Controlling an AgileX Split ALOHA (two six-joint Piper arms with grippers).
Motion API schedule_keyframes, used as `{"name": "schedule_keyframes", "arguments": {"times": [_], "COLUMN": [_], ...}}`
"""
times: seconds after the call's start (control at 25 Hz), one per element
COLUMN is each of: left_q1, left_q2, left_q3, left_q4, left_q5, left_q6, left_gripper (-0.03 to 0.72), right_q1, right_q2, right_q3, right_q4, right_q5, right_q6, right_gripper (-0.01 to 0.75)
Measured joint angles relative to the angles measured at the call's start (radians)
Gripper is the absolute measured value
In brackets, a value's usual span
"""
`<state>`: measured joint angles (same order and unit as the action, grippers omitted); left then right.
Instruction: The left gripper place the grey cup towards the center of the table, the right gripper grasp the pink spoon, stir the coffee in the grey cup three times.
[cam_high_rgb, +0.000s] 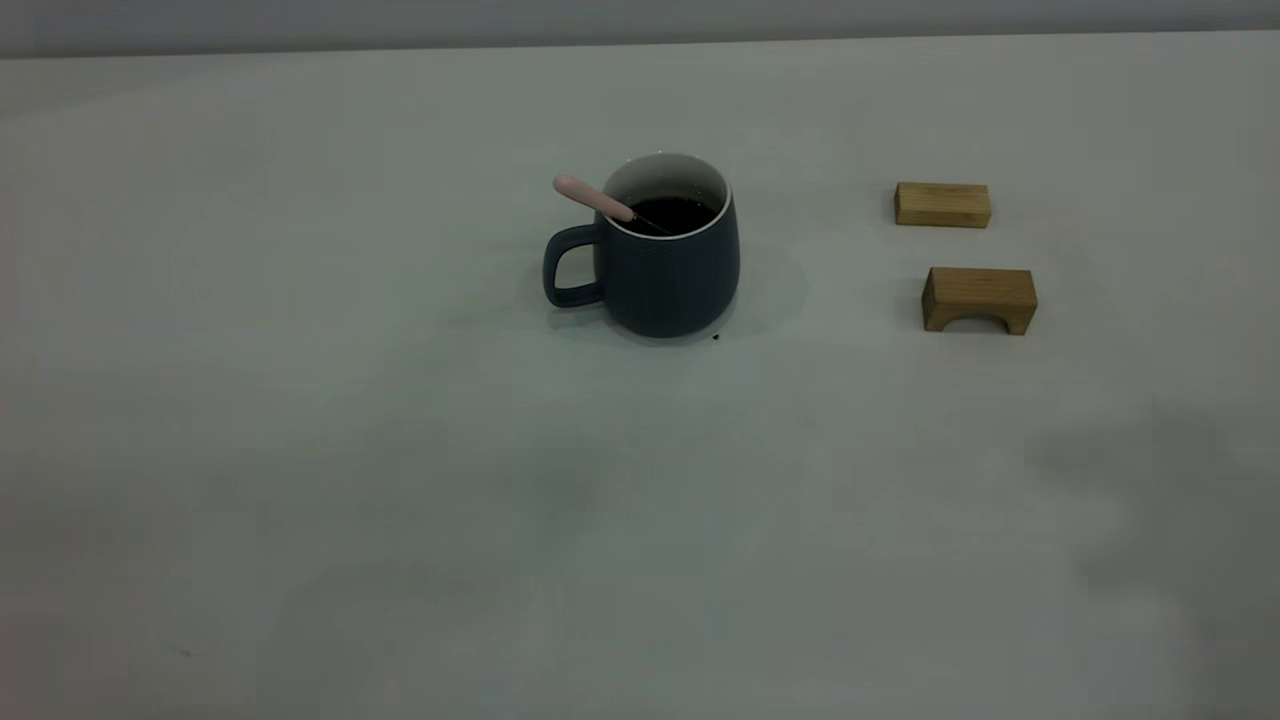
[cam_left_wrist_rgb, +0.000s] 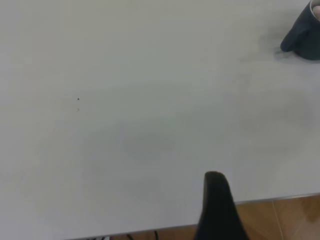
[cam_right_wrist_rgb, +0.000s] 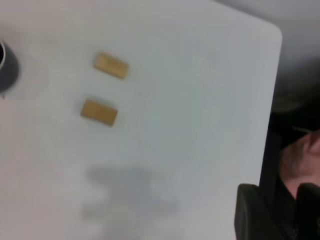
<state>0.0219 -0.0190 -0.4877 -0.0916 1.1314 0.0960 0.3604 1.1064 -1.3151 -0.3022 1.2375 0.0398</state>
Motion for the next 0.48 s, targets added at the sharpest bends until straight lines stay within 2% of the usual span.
{"name": "schedule_keyframes", "arguments": {"times": [0.2, 0.48], "left_q1": [0.000, 0.000], "left_q2": [0.000, 0.000], "left_q3": [0.000, 0.000], "left_q4": [0.000, 0.000], "left_q5": [0.000, 0.000], "left_q6": [0.000, 0.000], "left_gripper": [0.568, 0.568], "right_q1": [-0.021, -0.234], "right_q2": [-0.282, -0.634], "right_q3": [0.178, 0.315], "right_q4": [0.067, 0.126], "right_q5": [0.000, 0.000], "right_q6": [0.036, 0.045], "right_gripper": [0.229, 0.235]}}
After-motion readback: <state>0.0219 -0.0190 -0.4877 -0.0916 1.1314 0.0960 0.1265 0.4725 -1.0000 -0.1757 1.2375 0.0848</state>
